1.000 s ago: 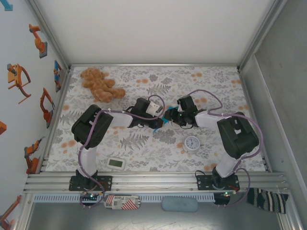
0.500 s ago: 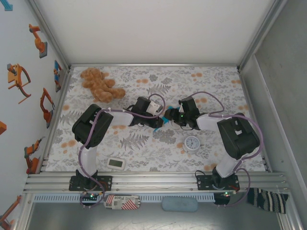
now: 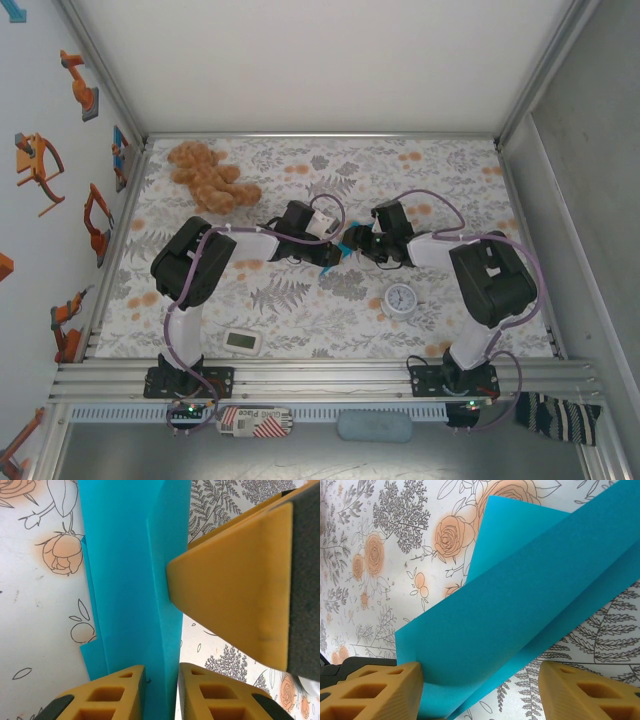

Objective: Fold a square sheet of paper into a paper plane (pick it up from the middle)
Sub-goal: Fold the wing for the fifth time at the center of the table.

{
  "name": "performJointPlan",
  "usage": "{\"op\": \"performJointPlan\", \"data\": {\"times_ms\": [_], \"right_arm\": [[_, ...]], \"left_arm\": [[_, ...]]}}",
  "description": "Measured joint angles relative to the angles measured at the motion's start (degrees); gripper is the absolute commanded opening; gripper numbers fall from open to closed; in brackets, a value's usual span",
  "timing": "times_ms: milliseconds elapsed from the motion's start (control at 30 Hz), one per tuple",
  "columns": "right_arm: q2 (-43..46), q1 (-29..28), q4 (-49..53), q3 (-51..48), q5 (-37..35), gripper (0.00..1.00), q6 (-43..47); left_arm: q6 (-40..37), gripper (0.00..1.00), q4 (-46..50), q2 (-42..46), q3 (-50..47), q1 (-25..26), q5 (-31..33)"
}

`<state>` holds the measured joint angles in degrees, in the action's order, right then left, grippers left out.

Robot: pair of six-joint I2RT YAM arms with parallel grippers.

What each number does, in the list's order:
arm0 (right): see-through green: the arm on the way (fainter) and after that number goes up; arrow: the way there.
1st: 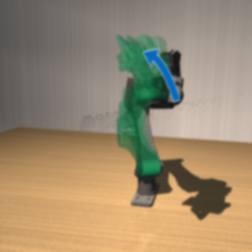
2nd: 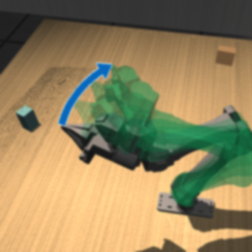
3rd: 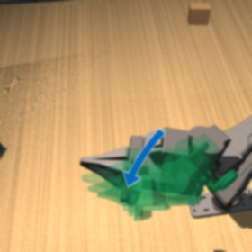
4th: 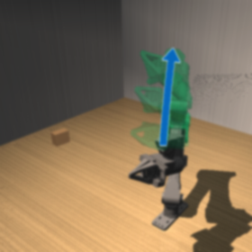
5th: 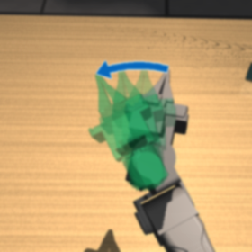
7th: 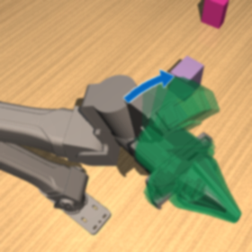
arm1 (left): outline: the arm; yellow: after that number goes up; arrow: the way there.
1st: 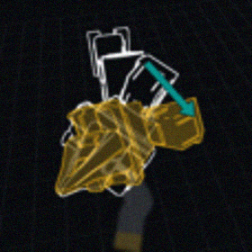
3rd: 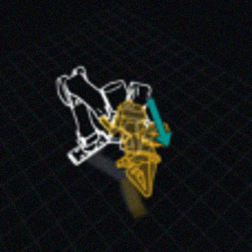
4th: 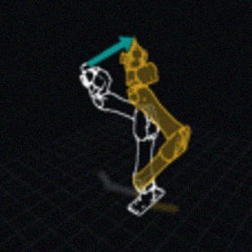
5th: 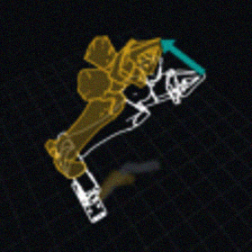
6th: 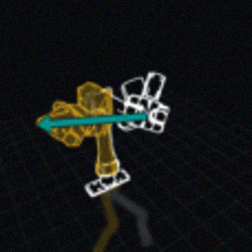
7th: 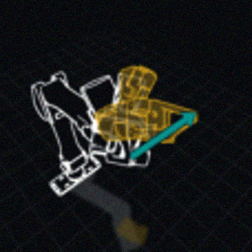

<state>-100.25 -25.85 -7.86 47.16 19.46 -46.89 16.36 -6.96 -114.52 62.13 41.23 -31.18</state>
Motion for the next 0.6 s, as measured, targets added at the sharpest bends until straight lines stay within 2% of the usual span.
{"op": "performJointPlan", "data": {"times_ms": [600], "right_arm": [[-1.49,0.02,4.98,3.17,-0.22,0.59,0.26]], "left_arm": [[1.66,0.36,5.66,2.49,0.24,0.39,0.50]]}}
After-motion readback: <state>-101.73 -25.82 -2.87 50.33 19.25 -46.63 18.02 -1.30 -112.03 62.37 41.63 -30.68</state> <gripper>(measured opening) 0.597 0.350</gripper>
